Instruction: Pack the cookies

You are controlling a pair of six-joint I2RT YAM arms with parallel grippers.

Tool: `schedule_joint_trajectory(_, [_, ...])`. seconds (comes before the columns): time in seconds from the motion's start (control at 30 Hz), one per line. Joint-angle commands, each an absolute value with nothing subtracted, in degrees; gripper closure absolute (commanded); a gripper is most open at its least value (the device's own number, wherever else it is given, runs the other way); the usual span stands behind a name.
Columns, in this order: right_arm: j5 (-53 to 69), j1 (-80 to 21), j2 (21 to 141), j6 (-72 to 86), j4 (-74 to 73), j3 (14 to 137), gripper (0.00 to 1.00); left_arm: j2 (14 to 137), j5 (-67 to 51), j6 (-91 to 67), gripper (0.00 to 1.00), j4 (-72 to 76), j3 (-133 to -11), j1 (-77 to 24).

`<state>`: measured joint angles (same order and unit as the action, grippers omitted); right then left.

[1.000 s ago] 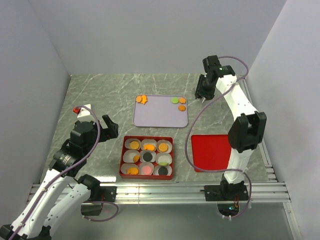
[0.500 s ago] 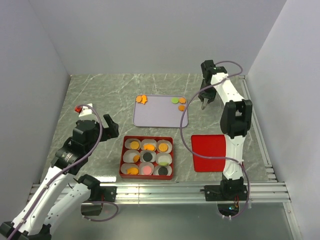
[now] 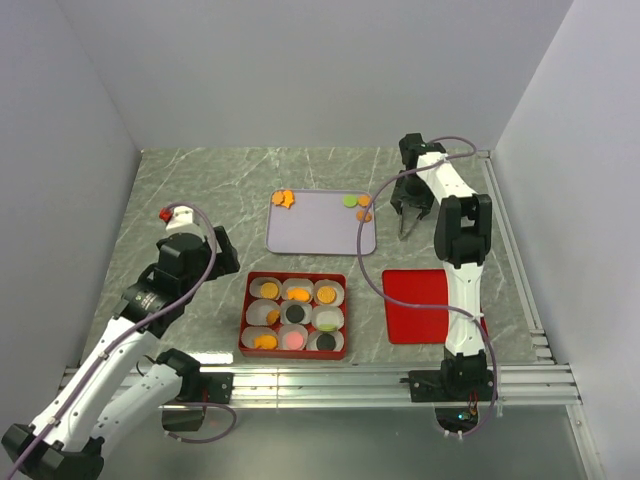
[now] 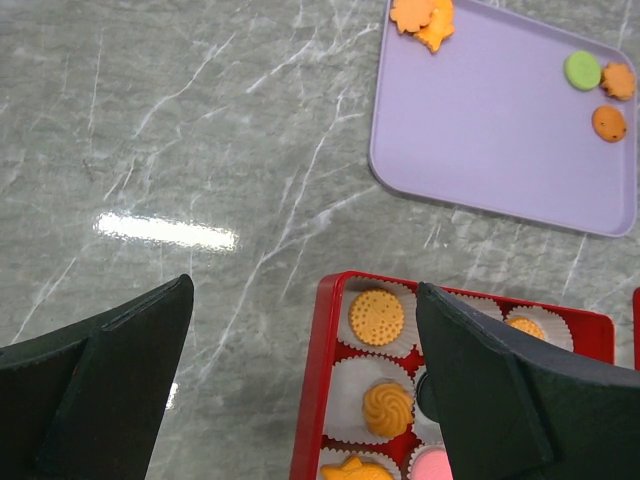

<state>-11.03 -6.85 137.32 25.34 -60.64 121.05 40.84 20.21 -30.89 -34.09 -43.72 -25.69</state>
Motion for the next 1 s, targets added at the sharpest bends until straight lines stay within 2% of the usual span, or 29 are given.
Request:
schedule_joint_trajectory(0.0, [-12.13,-6.50,137.63,24.26,-59.50,122.86,0.26,41.48,21.71,-31.20,0.01,-33.75,-44.74,-25.75])
schedule_joint_trajectory(0.1, [-13.27,-6.50,137.11,24.08,-60.03,122.87,0.19,41.84,21.53,-31.11,0.01,-33.84,-44.74,-25.75])
schedule_joint_trajectory(0.3, [-14.68,-6.85,131.06,26.54,-61.70,117.35,0.17,39.73,19.87,-30.41,0.01,-33.05,-44.30,-25.84])
schedule_joint_trajectory(0.67, [-8.80,-17.74,95.31,28.56,-55.47,85.82,0.17,37.62,15.12,-28.83,0.02,-31.12,-43.86,-26.01])
schedule_joint_trajectory(0.97, [-1.41,-24.43,85.96,32.43,-49.59,64.45,0.23,35.77,16.08,-29.09,0.03,-31.64,-44.21,-26.19])
